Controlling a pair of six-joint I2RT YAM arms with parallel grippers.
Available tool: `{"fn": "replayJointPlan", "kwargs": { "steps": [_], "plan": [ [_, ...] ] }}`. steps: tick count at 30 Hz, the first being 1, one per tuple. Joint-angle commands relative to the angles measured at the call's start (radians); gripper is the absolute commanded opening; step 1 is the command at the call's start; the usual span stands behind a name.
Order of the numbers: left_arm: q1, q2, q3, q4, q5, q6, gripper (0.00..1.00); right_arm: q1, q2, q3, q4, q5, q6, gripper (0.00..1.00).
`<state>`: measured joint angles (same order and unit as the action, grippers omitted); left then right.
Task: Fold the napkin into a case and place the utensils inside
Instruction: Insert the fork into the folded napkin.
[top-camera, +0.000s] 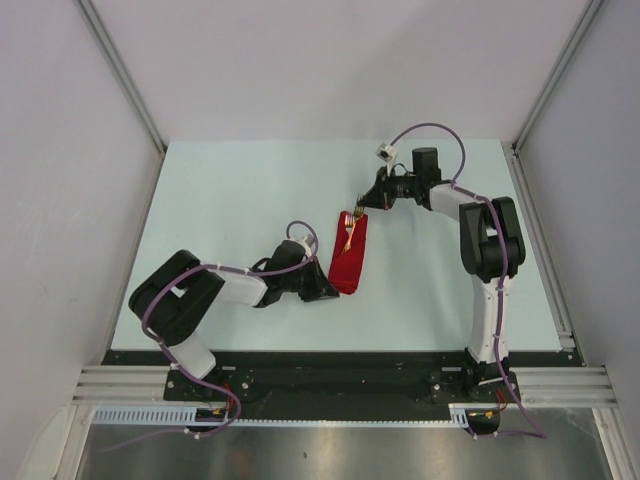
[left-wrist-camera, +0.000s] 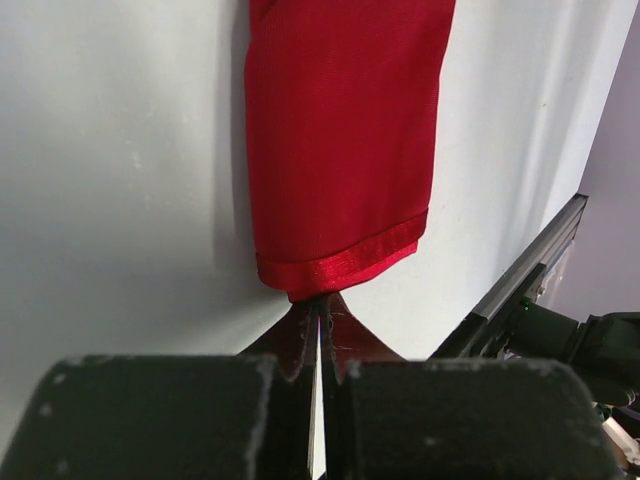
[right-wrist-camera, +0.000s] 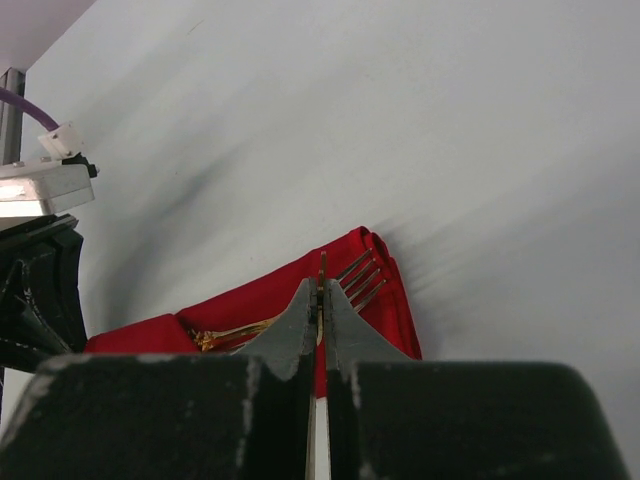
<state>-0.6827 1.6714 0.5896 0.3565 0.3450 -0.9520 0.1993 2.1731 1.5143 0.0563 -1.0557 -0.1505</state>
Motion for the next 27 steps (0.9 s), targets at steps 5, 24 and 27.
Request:
{"fn": "replayJointPlan", "kwargs": {
  "steps": [5, 24, 27],
  "plan": [
    [-0.006, 0.016, 0.013, 0.055, -0.004, -0.008, 0.00, 0.031, -0.045, -0.034, -0.052, -0.026, -0.050, 0.00],
    [-0.006, 0.024, -0.008, 0.075, -0.006, -0.014, 0.00, 0.025, 0.010, 0.061, -0.136, -0.079, -0.055, 0.00],
    [-0.008, 0.019, -0.011, 0.076, -0.003, -0.018, 0.00, 0.022, 0.037, 0.108, -0.183, -0.118, -0.076, 0.00]
  ]
}}
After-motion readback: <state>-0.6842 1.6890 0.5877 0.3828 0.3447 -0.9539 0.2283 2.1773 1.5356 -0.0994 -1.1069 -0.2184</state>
